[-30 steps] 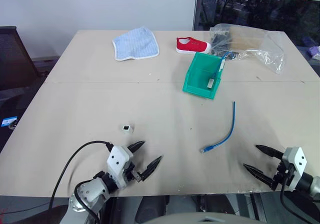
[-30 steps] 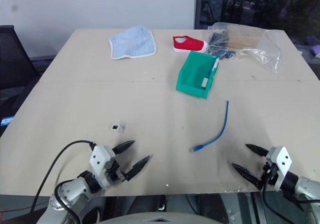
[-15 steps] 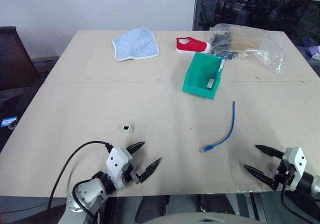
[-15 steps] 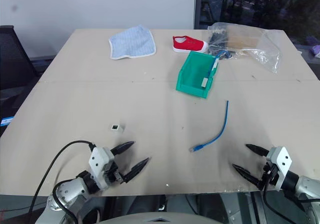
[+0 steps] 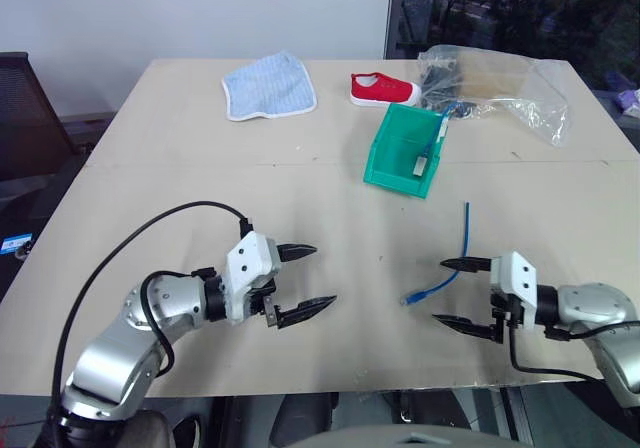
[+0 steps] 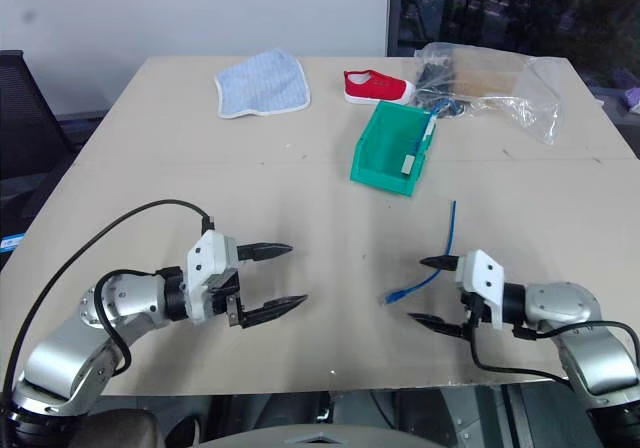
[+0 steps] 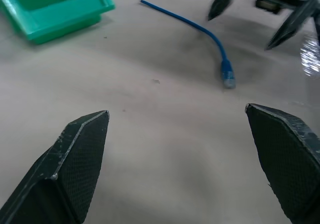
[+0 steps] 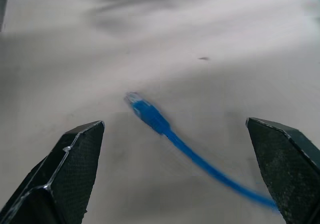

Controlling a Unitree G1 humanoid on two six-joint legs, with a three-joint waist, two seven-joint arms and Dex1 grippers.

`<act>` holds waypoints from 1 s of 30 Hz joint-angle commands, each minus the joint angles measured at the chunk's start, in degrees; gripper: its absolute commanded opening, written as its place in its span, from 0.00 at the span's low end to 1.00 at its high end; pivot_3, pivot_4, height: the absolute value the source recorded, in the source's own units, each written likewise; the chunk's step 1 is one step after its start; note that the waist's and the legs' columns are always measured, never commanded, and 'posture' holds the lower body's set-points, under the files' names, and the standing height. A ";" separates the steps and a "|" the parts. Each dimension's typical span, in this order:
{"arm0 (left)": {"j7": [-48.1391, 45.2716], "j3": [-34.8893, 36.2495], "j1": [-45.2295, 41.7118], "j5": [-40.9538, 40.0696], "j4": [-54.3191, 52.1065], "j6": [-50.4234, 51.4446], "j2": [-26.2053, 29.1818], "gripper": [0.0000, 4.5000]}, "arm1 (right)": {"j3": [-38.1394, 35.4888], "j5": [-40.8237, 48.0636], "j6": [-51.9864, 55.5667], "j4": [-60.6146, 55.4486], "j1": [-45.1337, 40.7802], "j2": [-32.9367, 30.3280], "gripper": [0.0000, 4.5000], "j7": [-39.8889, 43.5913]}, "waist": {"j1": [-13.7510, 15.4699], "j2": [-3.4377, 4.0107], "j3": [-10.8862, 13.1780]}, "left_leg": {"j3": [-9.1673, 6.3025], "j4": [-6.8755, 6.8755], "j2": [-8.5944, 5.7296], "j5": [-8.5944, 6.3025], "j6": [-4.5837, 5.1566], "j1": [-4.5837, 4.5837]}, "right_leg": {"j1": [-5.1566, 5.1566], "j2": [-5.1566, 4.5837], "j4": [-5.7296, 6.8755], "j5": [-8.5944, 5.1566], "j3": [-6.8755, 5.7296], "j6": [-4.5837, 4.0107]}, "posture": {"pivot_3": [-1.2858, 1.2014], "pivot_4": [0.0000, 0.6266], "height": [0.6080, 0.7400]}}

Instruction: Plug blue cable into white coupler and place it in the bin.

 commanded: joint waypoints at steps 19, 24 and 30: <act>-14.60 1.04 -7.91 -4.81 -0.29 2.36 7.92 1.00 | 10.77 -7.06 -3.90 12.47 -15.87 1.62 0.02 7.69 | 0.02 0.02 0.24 | -0.05 0.04 0.01 0.00 0.00 -0.05 | -0.05 0.05 0.10 0.03 -0.03 0.05 | 0.52 0.24 1.00; -12.52 1.75 -13.64 -5.86 2.26 4.42 6.41 1.00 | 9.41 -5.33 -1.09 16.81 -22.11 5.86 0.02 6.11 | -0.07 -0.03 0.28 | -0.07 0.09 0.01 0.01 -0.01 -0.02 | -0.04 0.09 0.20 0.04 -0.03 0.03 | 0.52 0.24 1.00; -15.82 -2.70 -23.35 -3.01 8.30 5.34 6.78 1.00 | 10.19 -6.14 1.60 30.63 -34.75 11.96 0.02 6.63 | -0.95 -0.03 0.31 | -0.09 0.08 -0.05 0.01 -0.01 -0.01 | -0.07 0.13 0.25 0.13 -0.03 0.19 | 0.52 0.24 1.00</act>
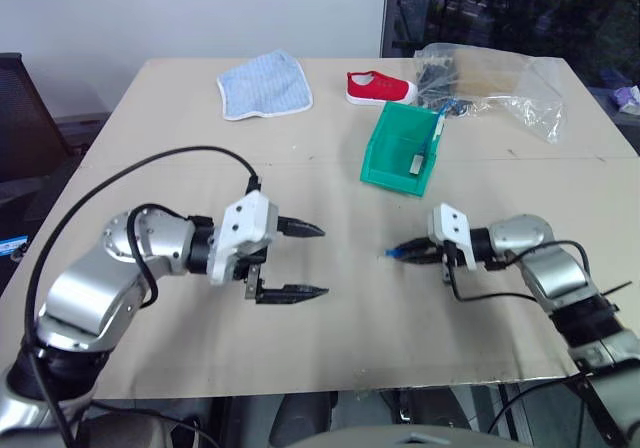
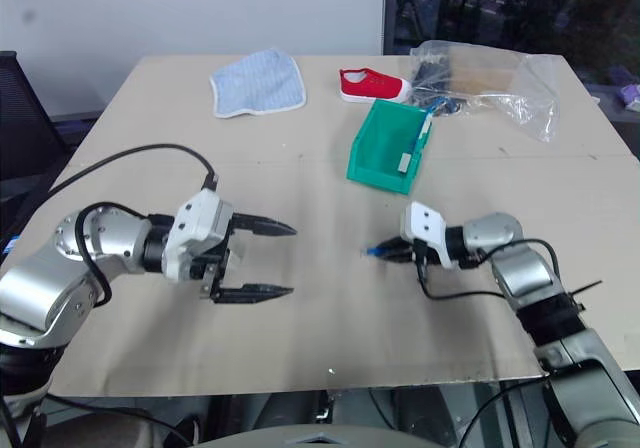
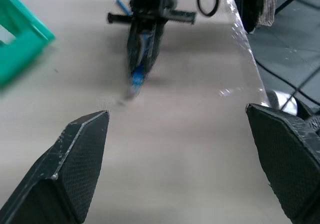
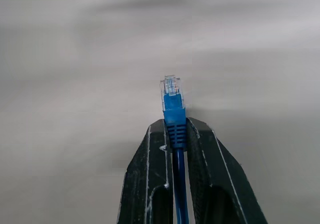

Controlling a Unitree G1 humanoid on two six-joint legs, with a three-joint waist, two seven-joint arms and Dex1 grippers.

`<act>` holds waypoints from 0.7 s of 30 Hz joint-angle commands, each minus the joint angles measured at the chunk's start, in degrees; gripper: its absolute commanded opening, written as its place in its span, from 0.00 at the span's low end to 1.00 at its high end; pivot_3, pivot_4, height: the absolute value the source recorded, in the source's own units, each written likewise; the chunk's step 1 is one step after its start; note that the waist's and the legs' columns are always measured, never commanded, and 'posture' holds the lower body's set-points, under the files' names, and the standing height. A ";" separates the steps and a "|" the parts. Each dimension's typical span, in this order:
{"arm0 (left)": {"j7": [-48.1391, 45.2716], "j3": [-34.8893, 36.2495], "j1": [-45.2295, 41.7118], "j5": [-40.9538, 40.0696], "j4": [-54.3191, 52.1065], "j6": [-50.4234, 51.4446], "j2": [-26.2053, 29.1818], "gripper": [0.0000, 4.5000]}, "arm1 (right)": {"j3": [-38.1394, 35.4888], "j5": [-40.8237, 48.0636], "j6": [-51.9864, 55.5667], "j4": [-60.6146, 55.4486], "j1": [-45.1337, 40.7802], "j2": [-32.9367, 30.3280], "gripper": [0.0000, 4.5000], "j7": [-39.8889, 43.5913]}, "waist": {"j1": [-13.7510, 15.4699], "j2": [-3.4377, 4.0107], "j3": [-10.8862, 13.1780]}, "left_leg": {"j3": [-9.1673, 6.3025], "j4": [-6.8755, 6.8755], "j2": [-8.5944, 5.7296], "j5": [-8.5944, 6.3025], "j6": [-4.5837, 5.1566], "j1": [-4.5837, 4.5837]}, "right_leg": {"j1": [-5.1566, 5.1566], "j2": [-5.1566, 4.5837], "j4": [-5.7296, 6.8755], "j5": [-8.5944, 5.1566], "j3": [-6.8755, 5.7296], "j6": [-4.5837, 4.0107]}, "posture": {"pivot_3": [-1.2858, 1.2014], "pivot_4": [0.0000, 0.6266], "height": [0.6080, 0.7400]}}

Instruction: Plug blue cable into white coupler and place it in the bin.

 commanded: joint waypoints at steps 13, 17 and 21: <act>-11.12 -14.34 -19.41 13.53 24.19 -7.81 -7.50 1.00 | -1.64 -4.22 -9.53 22.67 -12.75 5.95 0.76 4.64 | -0.63 0.06 0.20 | -0.02 -0.09 -0.11 0.00 -0.01 -0.21 | -0.21 0.04 -0.03 0.00 -0.04 0.03 | 0.52 0.24 1.00; -12.62 -17.06 -24.65 17.81 32.95 -12.40 -12.07 1.00 | -6.71 -0.67 -6.75 12.56 -7.11 2.97 0.99 1.88 | -0.13 0.08 0.26 | -0.10 -0.02 -0.14 0.00 -0.01 -0.21 | -0.18 0.02 0.09 0.00 -0.10 0.04 | 0.52 0.24 1.00; -13.64 -19.54 -30.09 22.33 45.00 -18.97 -18.27 1.00 | -15.79 7.02 0.51 -5.91 6.99 1.23 0.99 -4.68 | -0.02 0.08 0.25 | -0.11 0.00 -0.16 0.00 -0.01 -0.23 | -0.17 0.01 0.08 0.01 -0.09 0.04 | 0.52 0.24 1.00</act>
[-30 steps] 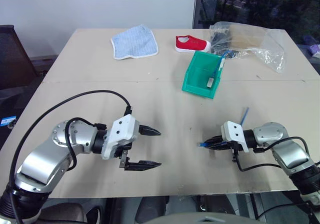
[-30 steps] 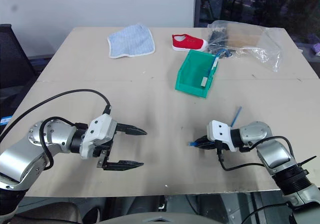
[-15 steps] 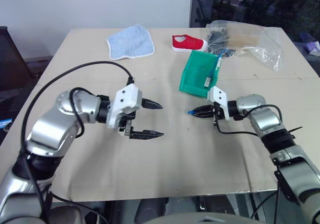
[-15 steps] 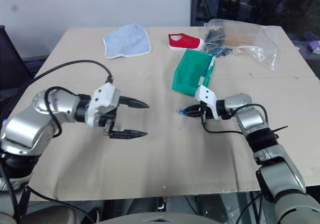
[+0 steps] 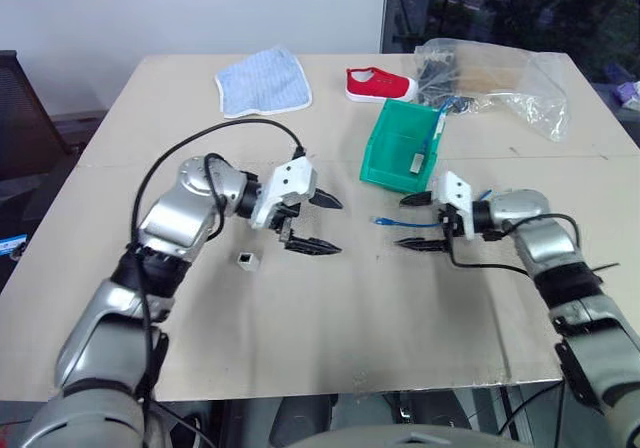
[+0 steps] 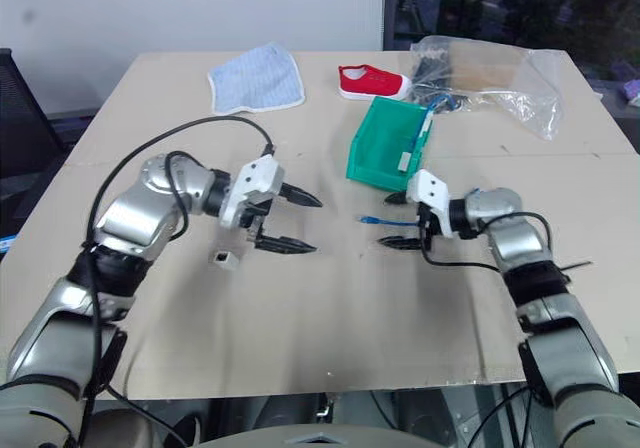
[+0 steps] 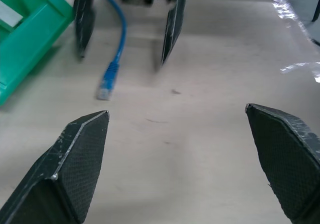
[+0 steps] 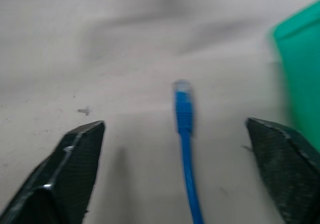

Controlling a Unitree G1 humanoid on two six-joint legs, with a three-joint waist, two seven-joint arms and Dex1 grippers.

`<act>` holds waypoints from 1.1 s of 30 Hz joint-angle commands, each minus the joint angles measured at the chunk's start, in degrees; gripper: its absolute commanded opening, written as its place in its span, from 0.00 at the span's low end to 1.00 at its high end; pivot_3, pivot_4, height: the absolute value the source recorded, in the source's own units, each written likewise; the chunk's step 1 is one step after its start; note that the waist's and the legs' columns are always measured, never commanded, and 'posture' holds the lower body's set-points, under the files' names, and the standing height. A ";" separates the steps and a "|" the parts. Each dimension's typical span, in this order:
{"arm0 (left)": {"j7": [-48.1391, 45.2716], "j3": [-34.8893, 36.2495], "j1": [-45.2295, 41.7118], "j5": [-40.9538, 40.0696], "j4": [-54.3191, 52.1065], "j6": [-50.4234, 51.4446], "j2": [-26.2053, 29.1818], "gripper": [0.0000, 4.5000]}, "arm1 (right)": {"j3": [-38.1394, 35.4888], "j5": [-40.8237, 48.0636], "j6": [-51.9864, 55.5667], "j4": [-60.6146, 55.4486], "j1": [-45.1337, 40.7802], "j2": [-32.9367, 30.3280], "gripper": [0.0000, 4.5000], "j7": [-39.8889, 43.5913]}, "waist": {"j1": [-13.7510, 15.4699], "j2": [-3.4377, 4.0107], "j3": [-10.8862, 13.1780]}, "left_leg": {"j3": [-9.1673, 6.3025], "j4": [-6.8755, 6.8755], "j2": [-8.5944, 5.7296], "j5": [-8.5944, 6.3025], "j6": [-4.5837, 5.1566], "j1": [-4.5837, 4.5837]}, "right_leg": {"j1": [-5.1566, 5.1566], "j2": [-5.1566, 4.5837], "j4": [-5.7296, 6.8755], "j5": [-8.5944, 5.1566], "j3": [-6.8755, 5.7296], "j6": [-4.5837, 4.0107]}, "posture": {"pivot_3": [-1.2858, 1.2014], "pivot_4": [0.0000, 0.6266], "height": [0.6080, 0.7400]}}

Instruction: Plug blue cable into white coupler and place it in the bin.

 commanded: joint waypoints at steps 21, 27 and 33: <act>-4.72 -2.11 -21.00 17.82 49.81 -28.57 -20.74 1.00 | -18.33 16.84 6.96 -41.85 40.99 3.61 0.99 -21.10 | -0.13 -0.16 0.10 | -0.09 0.04 -0.05 -0.01 0.02 -0.02 | 0.03 0.07 0.06 -0.02 0.00 0.05 | 0.52 0.24 1.00; -2.51 -1.03 -21.40 19.43 51.88 -31.13 -21.95 0.79 | -18.03 16.71 6.61 -41.36 41.05 3.36 1.00 -21.44 | -0.12 -0.17 0.11 | -0.11 0.05 -0.05 -0.01 0.02 -0.06 | 0.03 0.06 0.04 -0.02 -0.02 0.05 | 0.52 0.24 1.00; -0.69 0.25 -21.06 20.16 52.48 -32.56 -23.36 0.50 | -17.55 16.34 6.08 -41.26 41.68 3.44 1.00 -21.76 | -0.15 -0.18 0.11 | -0.13 0.05 -0.06 -0.01 0.02 -0.04 | 0.03 0.06 0.08 -0.02 -0.04 0.05 | 0.52 0.24 1.00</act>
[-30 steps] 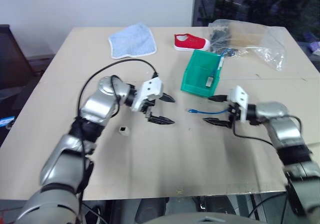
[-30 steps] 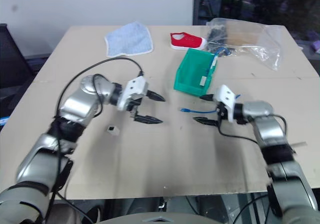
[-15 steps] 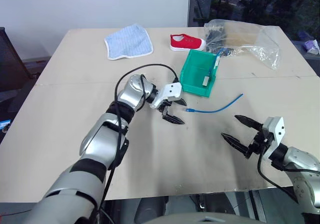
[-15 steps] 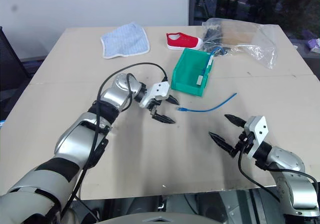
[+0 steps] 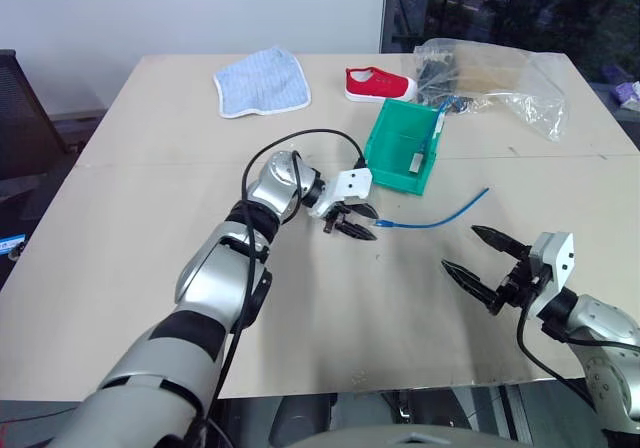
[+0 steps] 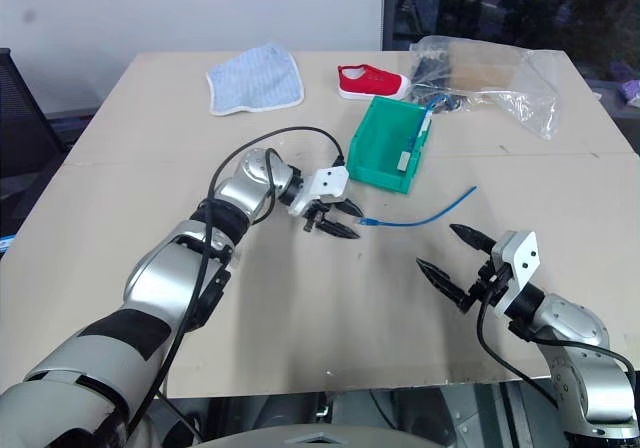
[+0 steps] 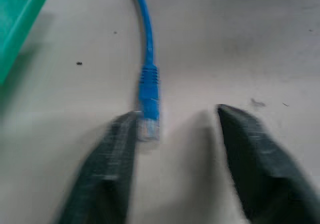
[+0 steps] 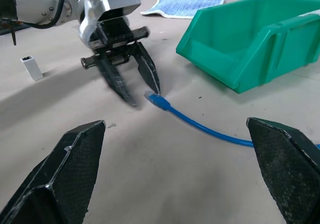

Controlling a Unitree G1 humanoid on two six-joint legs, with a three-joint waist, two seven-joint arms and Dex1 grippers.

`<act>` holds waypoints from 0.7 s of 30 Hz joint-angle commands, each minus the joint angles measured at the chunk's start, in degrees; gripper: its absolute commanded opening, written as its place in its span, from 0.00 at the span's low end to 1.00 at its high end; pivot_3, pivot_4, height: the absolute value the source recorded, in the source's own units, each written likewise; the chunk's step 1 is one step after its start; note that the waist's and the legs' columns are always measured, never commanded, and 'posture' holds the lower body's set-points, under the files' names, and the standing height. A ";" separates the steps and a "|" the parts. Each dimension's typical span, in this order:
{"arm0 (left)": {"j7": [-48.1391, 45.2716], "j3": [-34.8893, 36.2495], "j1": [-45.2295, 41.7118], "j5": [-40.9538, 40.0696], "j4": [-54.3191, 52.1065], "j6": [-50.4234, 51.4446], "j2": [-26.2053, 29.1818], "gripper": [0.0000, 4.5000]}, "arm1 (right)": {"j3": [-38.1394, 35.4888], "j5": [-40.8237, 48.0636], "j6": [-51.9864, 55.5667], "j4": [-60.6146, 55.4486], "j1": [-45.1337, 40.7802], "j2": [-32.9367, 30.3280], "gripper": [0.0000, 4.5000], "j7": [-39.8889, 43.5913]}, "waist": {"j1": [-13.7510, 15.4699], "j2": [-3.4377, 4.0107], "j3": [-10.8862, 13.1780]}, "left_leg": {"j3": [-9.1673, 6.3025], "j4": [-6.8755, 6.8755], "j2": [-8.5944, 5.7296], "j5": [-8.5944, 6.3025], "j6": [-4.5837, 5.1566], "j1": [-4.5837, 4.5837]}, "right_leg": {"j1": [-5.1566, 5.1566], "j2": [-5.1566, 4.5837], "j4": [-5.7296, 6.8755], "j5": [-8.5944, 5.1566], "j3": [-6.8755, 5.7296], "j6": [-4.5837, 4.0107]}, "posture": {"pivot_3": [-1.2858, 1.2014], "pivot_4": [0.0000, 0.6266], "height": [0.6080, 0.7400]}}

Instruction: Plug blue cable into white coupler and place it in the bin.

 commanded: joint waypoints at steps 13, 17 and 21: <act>0.11 1.59 -0.44 1.62 0.75 -0.12 -0.08 0.29 | 0.10 -0.05 -1.31 -1.03 0.00 -1.21 1.00 -0.44 | -0.04 0.00 0.00 | 0.00 0.00 0.00 0.00 0.00 0.01 | 0.00 0.00 0.01 0.00 0.00 0.00 | 0.52 0.24 1.00; -0.47 2.04 -0.08 1.31 0.43 0.04 -0.59 0.01 | 0.76 -0.27 -0.95 -0.94 -0.01 -1.11 1.00 -0.67 | -0.04 0.00 0.00 | 0.00 0.00 0.00 0.00 0.00 0.01 | 0.00 0.00 0.01 0.00 0.00 0.00 | 0.52 0.24 1.00; -2.72 5.90 -0.74 -2.96 -0.68 4.14 -2.11 0.01 | 1.08 2.00 3.24 -1.65 0.49 -1.10 1.00 -2.02 | 0.02 0.00 0.00 | 0.00 0.00 0.00 0.00 0.00 0.01 | 0.00 0.00 0.02 0.00 0.00 0.00 | 0.52 0.24 1.00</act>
